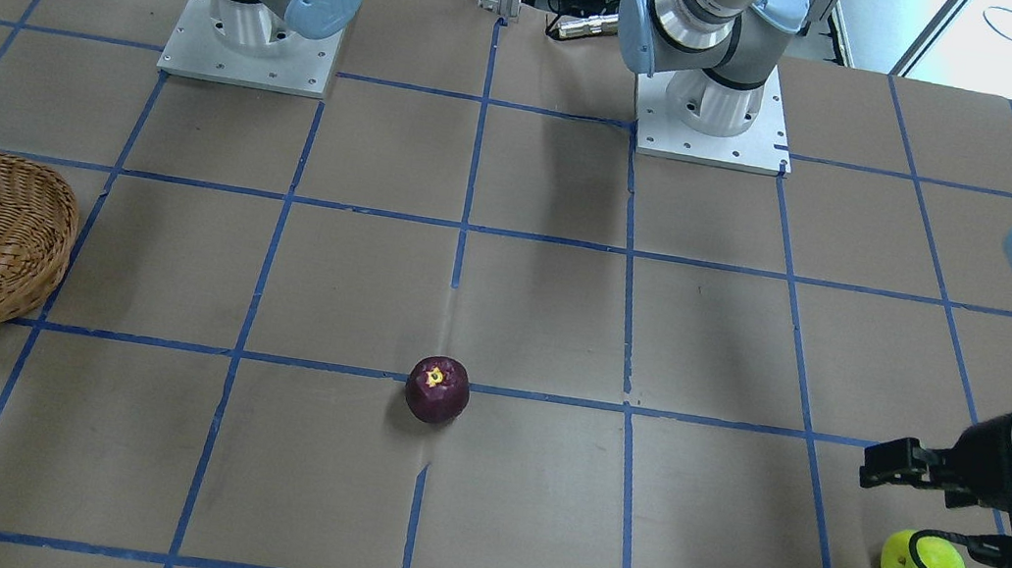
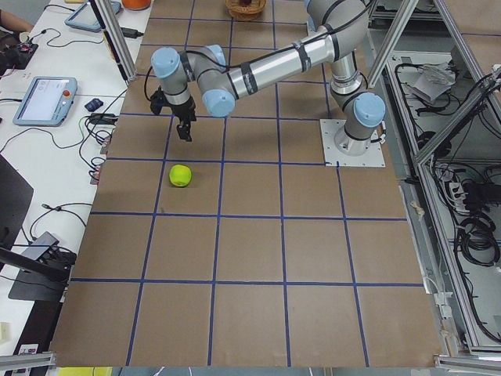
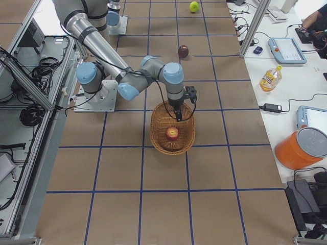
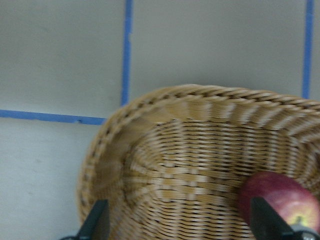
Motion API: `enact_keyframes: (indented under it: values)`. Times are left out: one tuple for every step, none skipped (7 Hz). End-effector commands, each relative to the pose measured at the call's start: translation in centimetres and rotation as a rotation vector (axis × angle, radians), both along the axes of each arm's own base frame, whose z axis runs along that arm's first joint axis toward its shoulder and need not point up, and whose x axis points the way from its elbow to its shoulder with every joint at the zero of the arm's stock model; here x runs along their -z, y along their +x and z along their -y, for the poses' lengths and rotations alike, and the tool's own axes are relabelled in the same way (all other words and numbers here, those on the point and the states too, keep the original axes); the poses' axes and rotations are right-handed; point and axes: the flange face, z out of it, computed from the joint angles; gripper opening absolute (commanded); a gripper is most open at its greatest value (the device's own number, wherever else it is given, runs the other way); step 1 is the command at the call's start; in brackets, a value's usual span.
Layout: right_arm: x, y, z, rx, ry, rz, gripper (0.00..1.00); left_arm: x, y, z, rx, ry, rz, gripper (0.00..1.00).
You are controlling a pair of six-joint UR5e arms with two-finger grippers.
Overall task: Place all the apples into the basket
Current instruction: 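Release the red apple in the basket while left reaches the green apple, then grasp the dark apple with right gripper while left grasps the green apple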
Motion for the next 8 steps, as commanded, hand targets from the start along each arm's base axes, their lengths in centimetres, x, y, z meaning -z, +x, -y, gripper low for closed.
enact_keyframes:
  values:
    - [-0.4, 18.7, 2.4, 0.179, 0.001, 0.059, 1.00, 6.1, 8.2, 2.6, 0.073, -0.033, 0.002, 1.00]
    - [-0.4, 26.8, 3.0, 0.226, -0.058, 0.088, 1.00, 7.2, 8.8, 3.6, 0.073, -0.026, -0.008, 1.00]
    - [0.6, 33.0, 4.2, 0.279, -0.048, 0.114, 1.00, 8.9, 8.8, 3.5, 0.072, -0.006, -0.024, 1.00]
    - [0.6, 39.3, 5.3, 0.346, -0.050, 0.138, 1.00, 9.6, 8.7, 3.6, 0.068, -0.003, -0.038, 1.00]
    - [2.3, 45.0, 6.4, 0.387, -0.033, 0.145, 1.00, 10.2, 8.7, 3.7, 0.063, -0.011, -0.070, 0.97]
    - [4.5, 48.1, 6.5, 0.366, -0.032, 0.084, 1.00, 10.6, 8.7, 3.7, 0.066, -0.007, -0.073, 0.79]
    - [6.1, 50.0, 5.8, 0.369, -0.014, 0.080, 1.00, 9.9, 8.8, 3.9, 0.092, -0.015, -0.069, 0.39]
    - [8.4, 50.7, 5.8, 0.369, 0.001, 0.067, 1.00, 7.3, 7.0, 3.7, 0.112, 0.016, -0.083, 0.06]
